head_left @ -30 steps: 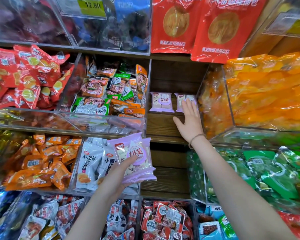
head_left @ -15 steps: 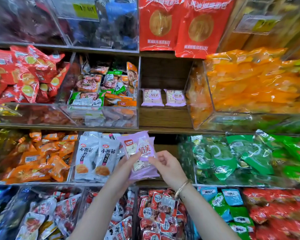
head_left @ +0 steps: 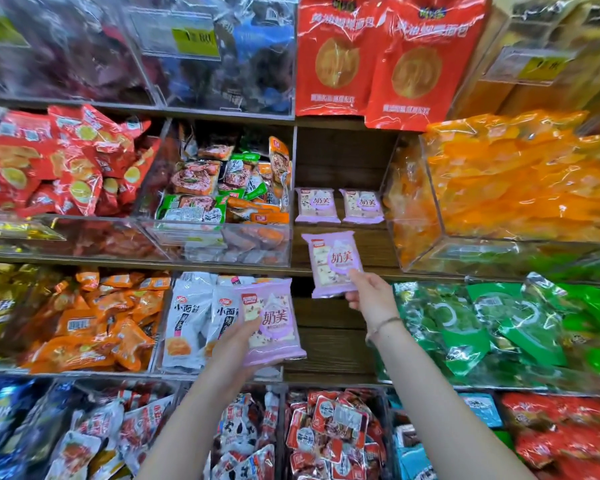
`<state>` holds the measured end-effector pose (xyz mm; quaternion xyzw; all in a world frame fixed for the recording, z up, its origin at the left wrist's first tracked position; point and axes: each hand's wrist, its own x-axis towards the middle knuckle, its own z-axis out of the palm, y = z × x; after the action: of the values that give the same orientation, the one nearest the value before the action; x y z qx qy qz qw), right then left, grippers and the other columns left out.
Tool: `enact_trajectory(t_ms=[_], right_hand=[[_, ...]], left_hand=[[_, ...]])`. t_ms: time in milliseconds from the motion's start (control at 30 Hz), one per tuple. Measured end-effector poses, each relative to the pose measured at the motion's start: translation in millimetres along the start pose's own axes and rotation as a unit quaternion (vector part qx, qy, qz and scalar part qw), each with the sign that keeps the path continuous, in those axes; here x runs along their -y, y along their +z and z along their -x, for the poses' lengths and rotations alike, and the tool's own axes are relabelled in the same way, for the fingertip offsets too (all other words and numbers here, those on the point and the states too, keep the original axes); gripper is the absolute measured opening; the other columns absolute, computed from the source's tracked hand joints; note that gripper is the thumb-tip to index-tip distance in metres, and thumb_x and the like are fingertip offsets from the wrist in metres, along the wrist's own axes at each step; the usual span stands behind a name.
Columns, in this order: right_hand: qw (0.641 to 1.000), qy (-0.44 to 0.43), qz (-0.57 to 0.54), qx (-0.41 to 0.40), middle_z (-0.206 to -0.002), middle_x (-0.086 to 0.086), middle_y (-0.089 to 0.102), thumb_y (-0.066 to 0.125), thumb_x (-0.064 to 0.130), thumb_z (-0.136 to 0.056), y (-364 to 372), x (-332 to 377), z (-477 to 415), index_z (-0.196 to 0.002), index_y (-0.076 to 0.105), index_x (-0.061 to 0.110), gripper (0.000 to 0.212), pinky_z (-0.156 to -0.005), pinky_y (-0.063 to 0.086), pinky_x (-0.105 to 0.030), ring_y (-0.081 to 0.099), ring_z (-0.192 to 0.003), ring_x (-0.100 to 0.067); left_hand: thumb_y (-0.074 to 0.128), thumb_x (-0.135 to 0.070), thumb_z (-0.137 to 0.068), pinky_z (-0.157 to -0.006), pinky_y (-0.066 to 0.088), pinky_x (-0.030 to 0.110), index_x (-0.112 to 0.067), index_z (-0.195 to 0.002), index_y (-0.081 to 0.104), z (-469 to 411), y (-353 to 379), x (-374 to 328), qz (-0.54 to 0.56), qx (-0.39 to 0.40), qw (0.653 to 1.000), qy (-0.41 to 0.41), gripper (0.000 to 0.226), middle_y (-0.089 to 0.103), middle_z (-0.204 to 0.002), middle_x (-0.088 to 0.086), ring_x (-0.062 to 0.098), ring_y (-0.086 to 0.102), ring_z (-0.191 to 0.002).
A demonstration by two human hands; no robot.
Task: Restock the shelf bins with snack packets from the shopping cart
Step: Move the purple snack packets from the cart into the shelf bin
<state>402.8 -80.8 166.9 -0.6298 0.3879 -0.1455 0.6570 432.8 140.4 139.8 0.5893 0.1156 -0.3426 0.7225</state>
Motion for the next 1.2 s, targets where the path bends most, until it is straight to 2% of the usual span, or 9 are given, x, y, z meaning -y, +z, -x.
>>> enact_trajectory(t_ms=[233,367,533,633,733,833,1000,1100,1200], right_hand=[[1.000,0.007,0.024,0.016,-0.076,-0.001,0.058,0.054,0.029,-0.093,37.9,17.4,-36.7,-0.115,0.055,0.007,0.031,-0.058,0.048,-0.019,0.052,-0.062,-0.010],[0.960,-0.080,0.265,0.035,-0.119,-0.010,0.057,0.059,0.034,-0.089,36.2,20.5,-43.9,-0.125,0.055,0.011,0.043,-0.080,0.045,-0.028,0.059,-0.095,-0.024],[0.914,-0.129,0.381,0.041,-0.132,-0.013,0.043,0.057,0.032,-0.090,27.5,21.6,-44.2,-0.126,0.057,0.012,0.041,-0.094,0.043,-0.031,0.056,-0.108,-0.031],[0.924,-0.137,0.358,0.012,-0.139,-0.011,0.031,0.060,0.033,-0.089,19.2,19.4,-28.2,-0.142,0.034,0.010,0.064,-0.099,0.040,-0.031,0.050,-0.116,-0.025],[0.944,-0.186,0.273,0.020,-0.117,0.001,0.046,0.062,0.036,-0.086,11.1,7.0,5.8,-0.135,0.043,0.018,0.055,-0.075,0.044,-0.014,0.053,-0.082,-0.006],[0.944,-0.166,0.238,0.157,-0.094,0.007,0.057,0.058,0.043,-0.086,12.3,-15.6,47.3,-0.121,0.047,0.025,0.041,-0.058,0.041,-0.008,0.055,-0.067,0.004],[0.966,-0.128,0.109,0.197,-0.093,-0.004,0.063,0.057,0.024,-0.092,6.2,-33.2,66.7,-0.119,0.050,0.022,0.029,-0.051,0.047,-0.020,0.058,-0.062,0.000],[0.984,-0.133,0.069,0.102,-0.089,-0.005,0.064,0.057,0.021,-0.091,-14.4,-26.7,50.6,-0.113,0.051,0.022,0.022,-0.049,0.046,-0.017,0.062,-0.063,-0.002],[0.992,-0.122,0.028,0.022,-0.093,-0.007,0.065,0.055,0.019,-0.093,-33.5,-12.9,24.0,-0.107,0.050,0.021,0.015,-0.045,0.045,-0.015,0.062,-0.065,-0.009]], left_hand=[[0.058,-0.038,-0.092,-0.108,0.037,0.053,-0.025,-0.146,0.035,-4.0,-12.8,-5.2,0.011,-0.012,1.000,0.013,0.060,0.042,-0.148,-0.001,0.023,0.046,-0.129],[0.057,-0.035,-0.093,-0.090,0.048,0.041,-0.024,-0.139,0.042,-1.3,-10.1,-5.6,0.010,-0.014,1.000,0.018,0.050,0.049,-0.134,-0.007,0.009,0.056,-0.101],[0.058,-0.038,-0.092,-0.101,0.044,0.044,-0.026,-0.146,0.034,2.6,-8.0,-8.0,0.009,0.007,1.000,0.010,0.061,0.042,-0.149,0.001,0.022,0.044,-0.131],[0.059,-0.038,-0.092,-0.101,0.037,0.038,-0.028,-0.151,0.022,7.3,-5.5,-8.9,0.017,0.014,1.000,0.022,0.071,0.027,-0.156,-0.003,0.020,0.029,-0.141],[0.061,-0.039,-0.090,-0.098,0.041,0.038,-0.025,-0.152,0.019,11.2,-1.0,-10.5,0.020,0.015,1.000,0.018,0.077,0.021,-0.158,-0.003,0.019,0.023,-0.144],[0.061,-0.039,-0.089,-0.100,0.039,0.037,-0.024,-0.151,0.024,9.0,8.6,-10.6,0.020,0.028,0.999,0.019,0.073,0.022,-0.157,-0.001,0.019,0.024,-0.143],[0.057,-0.044,-0.091,-0.096,0.044,0.027,-0.025,-0.139,0.041,9.0,37.6,-4.2,-0.128,0.023,0.988,0.083,0.054,0.046,-0.116,-0.023,0.003,0.049,-0.109],[0.051,-0.041,-0.095,-0.078,0.043,0.010,-0.020,-0.124,0.052,4.6,30.5,-9.0,-0.356,-0.063,0.885,0.293,0.036,0.056,-0.107,-0.016,0.009,0.056,-0.103],[0.057,-0.038,-0.089,-0.104,0.036,0.039,-0.004,-0.126,0.054,-10.3,8.2,-12.9,-0.564,-0.168,0.699,0.407,0.050,0.054,-0.128,0.011,0.029,0.047,-0.123]])
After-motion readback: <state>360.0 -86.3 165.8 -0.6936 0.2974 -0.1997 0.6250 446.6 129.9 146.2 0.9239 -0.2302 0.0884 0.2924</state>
